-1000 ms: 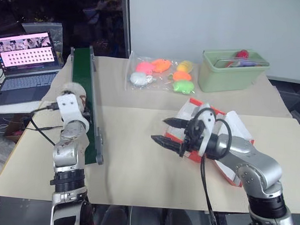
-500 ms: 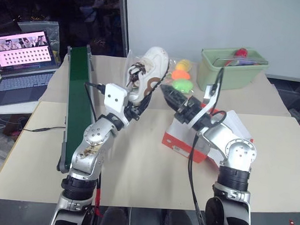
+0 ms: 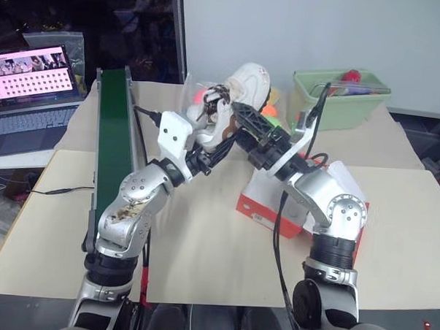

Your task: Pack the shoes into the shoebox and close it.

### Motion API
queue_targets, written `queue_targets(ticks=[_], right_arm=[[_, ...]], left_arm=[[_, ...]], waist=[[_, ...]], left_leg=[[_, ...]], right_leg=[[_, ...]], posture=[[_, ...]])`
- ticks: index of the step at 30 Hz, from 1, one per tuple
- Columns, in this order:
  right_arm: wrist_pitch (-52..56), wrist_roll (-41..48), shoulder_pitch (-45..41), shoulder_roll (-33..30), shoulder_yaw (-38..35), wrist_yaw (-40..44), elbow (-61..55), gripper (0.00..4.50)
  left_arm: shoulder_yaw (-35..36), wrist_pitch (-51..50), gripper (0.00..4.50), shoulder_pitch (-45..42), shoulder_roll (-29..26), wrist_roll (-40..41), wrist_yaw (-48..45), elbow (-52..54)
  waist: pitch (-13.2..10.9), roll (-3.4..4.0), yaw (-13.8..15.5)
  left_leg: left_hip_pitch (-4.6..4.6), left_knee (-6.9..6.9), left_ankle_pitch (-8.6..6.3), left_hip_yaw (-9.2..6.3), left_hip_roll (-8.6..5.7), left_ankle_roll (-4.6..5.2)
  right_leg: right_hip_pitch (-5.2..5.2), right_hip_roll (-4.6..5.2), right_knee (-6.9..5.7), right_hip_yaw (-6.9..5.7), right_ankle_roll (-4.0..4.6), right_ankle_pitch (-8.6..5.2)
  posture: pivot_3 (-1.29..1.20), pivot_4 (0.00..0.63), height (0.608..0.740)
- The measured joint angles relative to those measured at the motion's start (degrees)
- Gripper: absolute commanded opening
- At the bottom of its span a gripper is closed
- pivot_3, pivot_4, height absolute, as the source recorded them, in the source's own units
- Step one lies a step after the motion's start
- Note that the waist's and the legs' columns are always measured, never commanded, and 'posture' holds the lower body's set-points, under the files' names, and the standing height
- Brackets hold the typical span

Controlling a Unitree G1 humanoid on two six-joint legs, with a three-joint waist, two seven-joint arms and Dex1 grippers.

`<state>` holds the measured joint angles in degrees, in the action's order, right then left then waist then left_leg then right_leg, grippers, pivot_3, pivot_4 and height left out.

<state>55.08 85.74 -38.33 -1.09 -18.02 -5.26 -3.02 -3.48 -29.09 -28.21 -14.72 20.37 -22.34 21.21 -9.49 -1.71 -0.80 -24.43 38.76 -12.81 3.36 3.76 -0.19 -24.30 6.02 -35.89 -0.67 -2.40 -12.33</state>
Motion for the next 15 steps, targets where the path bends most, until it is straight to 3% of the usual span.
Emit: queue_targets(ticks=[5,8,15], right_arm=[[-1.85,-0.12,0.00,0.10,1.90,-0.35,-0.52,4.50],[-3.01,-0.16,0.00,0.15,2.27,-0.92,-0.56,3.77],[-4.66,-1.31,0.02,-0.16,3.03,-1.66,-0.61,1.47]], left_arm=[[-0.33,-1.27,2.77,-0.52,0.41,0.02,-0.19,0.01],[-0.44,-1.39,2.72,-0.52,0.44,0.01,-0.20,0.01],[-0.48,-1.30,2.72,-0.89,0.42,-0.16,-0.30,0.01]], waist=[[0.00,0.00,0.00],[0.00,0.00,0.00],[0.00,0.00,-0.01]], left_leg=[[0.01,0.00,0.00,-0.01,0.00,0.00],[0.01,0.00,0.00,-0.01,0.00,0.00],[0.01,0.00,0.00,-0.01,0.00,0.00]], right_leg=[[-0.01,0.00,0.03,0.00,0.00,0.00],[0.00,0.00,0.03,0.00,0.00,0.00],[0.00,0.00,0.04,0.01,0.00,0.00]], posture=[[0.00,0.150,0.729],[0.00,0.150,0.729],[0.00,0.150,0.729]])
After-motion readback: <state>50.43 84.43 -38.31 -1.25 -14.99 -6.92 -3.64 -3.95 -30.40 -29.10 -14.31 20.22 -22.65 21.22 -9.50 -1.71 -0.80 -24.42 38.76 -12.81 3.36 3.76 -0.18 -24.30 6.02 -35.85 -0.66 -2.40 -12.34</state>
